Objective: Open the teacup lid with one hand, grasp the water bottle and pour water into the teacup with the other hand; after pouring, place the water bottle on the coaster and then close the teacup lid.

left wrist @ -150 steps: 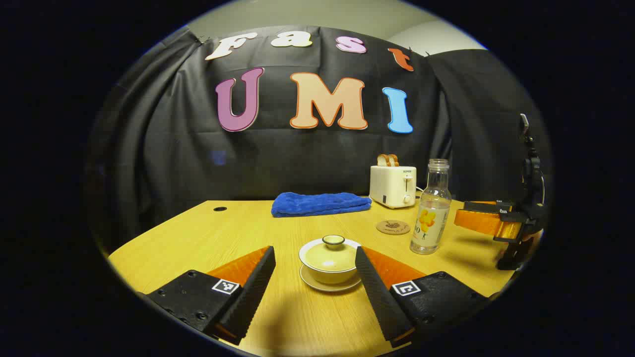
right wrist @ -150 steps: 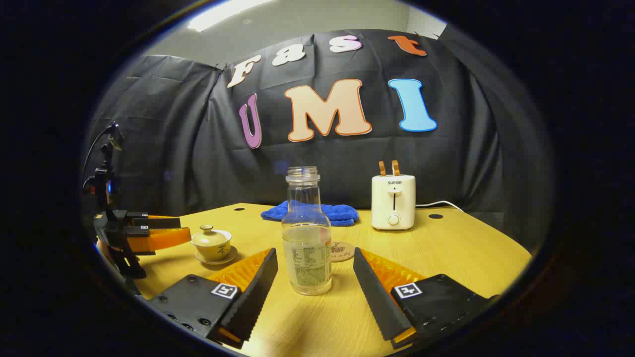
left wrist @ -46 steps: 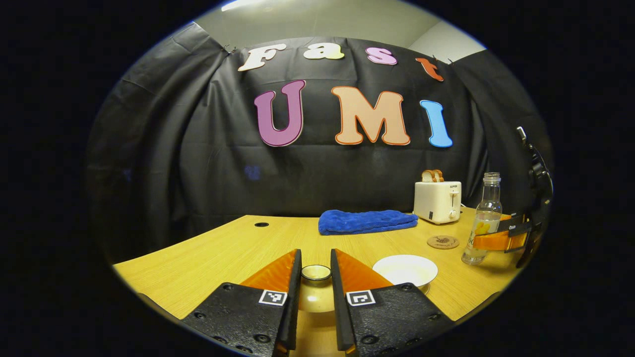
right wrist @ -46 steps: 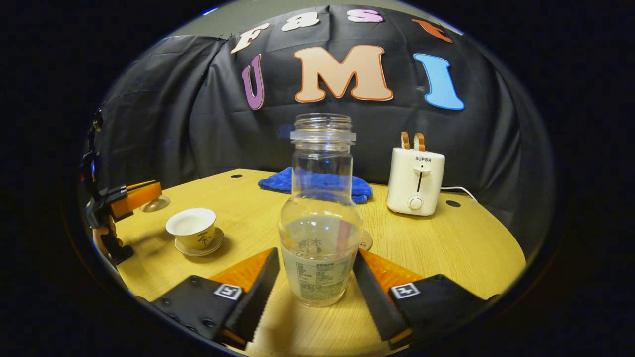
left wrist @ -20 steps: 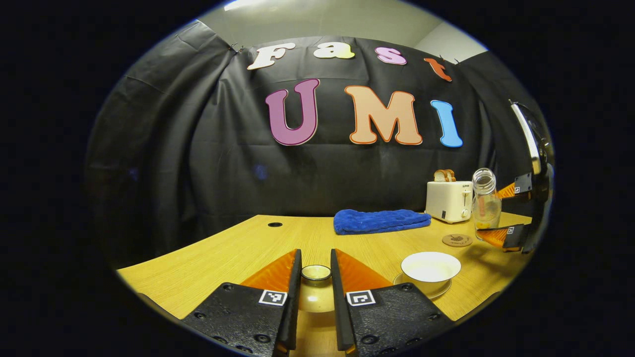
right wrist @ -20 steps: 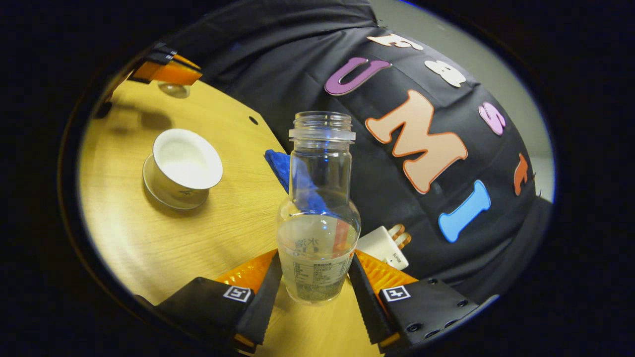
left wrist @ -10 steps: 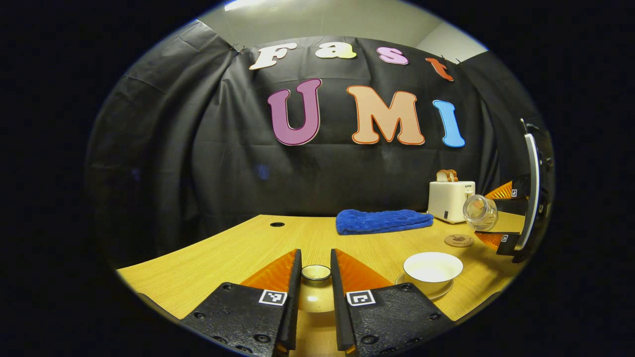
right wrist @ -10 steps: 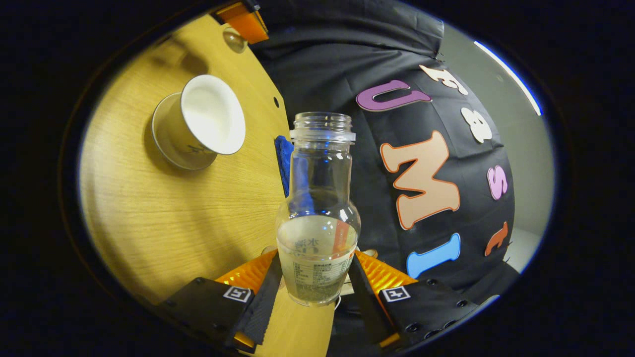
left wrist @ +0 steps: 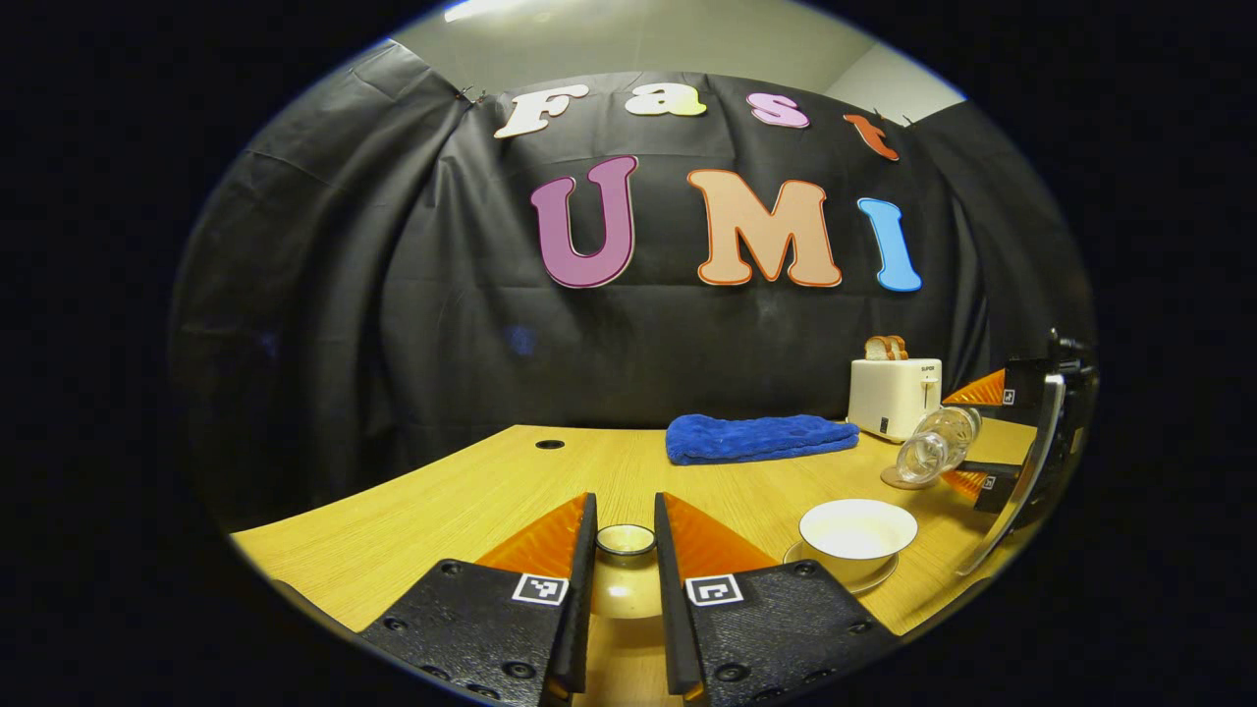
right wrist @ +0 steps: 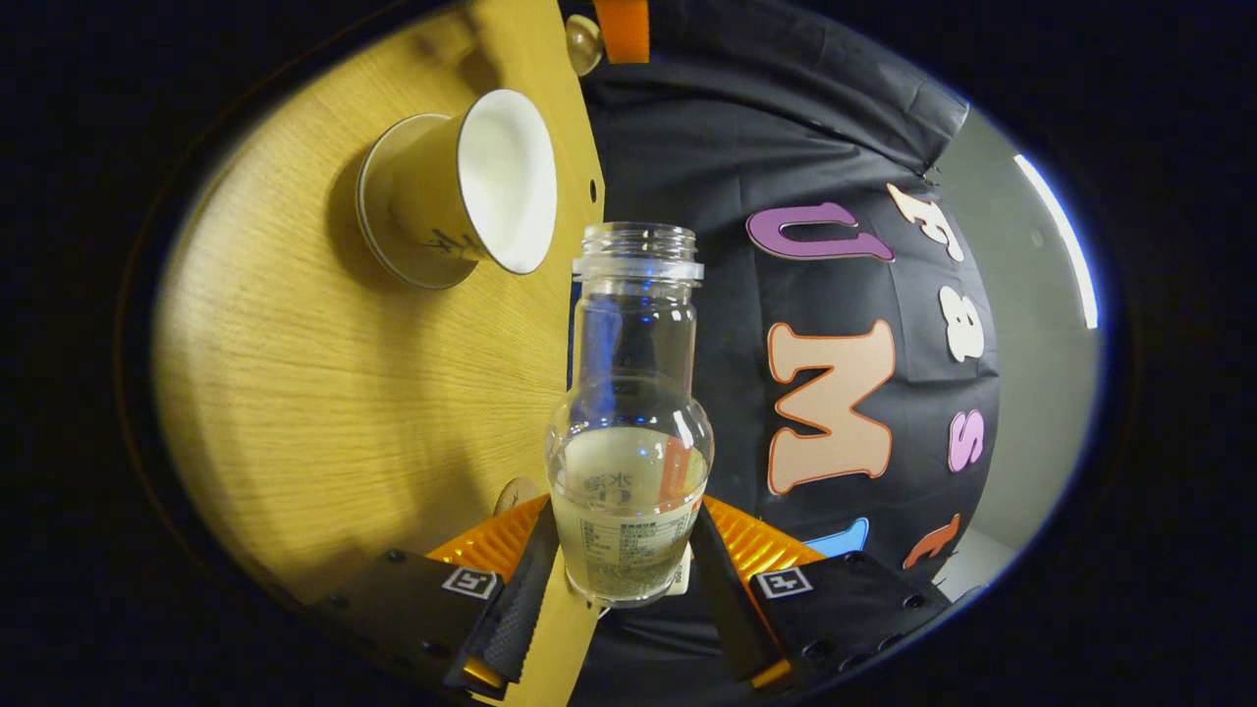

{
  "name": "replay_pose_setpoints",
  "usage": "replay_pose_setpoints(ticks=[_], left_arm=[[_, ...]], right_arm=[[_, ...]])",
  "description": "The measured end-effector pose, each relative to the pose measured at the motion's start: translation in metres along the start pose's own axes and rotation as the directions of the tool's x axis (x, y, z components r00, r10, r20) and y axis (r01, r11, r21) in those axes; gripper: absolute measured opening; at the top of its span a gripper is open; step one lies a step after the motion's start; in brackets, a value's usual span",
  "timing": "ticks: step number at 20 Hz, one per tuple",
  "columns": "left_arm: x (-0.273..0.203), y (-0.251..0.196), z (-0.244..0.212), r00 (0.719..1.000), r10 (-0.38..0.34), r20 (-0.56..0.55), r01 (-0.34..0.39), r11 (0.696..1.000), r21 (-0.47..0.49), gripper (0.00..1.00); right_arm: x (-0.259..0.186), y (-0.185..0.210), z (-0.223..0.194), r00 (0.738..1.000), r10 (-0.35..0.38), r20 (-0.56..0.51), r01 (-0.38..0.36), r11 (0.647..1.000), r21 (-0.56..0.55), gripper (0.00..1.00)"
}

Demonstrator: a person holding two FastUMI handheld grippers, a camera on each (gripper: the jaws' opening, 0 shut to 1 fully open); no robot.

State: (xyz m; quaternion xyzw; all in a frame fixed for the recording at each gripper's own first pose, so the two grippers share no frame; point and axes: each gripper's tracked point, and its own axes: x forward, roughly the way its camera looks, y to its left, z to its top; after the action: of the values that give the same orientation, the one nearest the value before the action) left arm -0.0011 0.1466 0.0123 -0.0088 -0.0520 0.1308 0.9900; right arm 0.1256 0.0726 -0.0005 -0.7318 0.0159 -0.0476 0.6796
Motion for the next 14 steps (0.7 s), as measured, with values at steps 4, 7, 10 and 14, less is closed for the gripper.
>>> replay_pose_setpoints(ticks=[4,7,10,14], left_arm=[[-0.0005,0.0,0.0003,1.0,-0.004,0.001,0.004,1.0,0.0,0.29],[-0.0005,0.0,0.0,1.0,-0.006,0.0,0.006,1.0,0.0,0.29],[0.0,-0.0002,0.0002,1.0,-0.006,0.0,0.006,1.0,0.0,0.29],[-0.0002,-0.0001,0.0003,1.0,-0.006,0.001,0.006,1.0,0.0,0.29]], right_arm=[[0.006,-0.0039,0.0007,1.0,-0.027,0.001,0.027,0.996,-0.084,0.78],[0.0072,-0.0068,0.001,0.998,-0.054,0.011,0.055,0.989,-0.136,0.79],[0.0093,-0.0073,0.0039,0.997,-0.075,0.022,0.078,0.98,-0.181,0.78],[0.0082,-0.0071,0.0051,0.995,-0.091,0.029,0.095,0.972,-0.217,0.78]])
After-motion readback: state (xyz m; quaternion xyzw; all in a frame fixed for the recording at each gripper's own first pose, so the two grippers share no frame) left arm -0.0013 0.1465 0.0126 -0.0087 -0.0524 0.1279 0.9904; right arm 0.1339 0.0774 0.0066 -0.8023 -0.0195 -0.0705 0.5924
